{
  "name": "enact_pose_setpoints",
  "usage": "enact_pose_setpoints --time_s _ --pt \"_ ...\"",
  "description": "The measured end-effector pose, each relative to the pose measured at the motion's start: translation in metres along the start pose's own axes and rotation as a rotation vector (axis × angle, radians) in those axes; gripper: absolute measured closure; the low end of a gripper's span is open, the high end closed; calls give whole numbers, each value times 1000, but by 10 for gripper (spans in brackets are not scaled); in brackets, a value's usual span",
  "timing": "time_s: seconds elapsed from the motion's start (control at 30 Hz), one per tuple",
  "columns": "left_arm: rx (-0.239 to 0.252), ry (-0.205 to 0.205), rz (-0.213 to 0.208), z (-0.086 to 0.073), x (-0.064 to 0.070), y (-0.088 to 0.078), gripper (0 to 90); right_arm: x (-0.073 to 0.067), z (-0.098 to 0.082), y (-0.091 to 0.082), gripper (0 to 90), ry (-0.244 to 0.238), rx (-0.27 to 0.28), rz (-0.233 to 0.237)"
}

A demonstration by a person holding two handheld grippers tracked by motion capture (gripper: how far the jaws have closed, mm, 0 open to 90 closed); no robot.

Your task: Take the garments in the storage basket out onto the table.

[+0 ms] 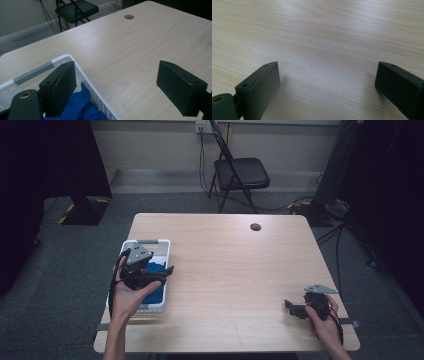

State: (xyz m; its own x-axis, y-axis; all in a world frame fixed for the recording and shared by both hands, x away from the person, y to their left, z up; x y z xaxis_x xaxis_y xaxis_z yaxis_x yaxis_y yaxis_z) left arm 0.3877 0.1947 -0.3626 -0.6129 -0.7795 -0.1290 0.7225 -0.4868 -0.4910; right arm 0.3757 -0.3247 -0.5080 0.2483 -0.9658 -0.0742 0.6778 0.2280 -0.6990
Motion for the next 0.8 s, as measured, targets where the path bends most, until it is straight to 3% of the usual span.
enact_pose_setpoints --time_s 0.33,0.8 --pt "-39 -9 37 -10 -12 -1 158 0 0 0 47 0 0 0" --pt "-67 -54 57 -27 -27 5 162 0 0 0 48 0 0 0"
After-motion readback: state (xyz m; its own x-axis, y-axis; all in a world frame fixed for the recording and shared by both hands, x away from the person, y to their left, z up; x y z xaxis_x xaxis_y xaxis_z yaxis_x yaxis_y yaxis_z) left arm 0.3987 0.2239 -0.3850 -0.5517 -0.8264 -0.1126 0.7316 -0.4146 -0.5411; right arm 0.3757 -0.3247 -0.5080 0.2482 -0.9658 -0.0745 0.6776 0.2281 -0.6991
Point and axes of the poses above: each handheld gripper's, and its own axes: y roughly forward along the jaws, z roughly out of its top, x roughly to its right, the point moved 2 cm from there along y, roughly forward along the jaws, and after that the axes turned 7 degrees about y, right-handed, at the moved point
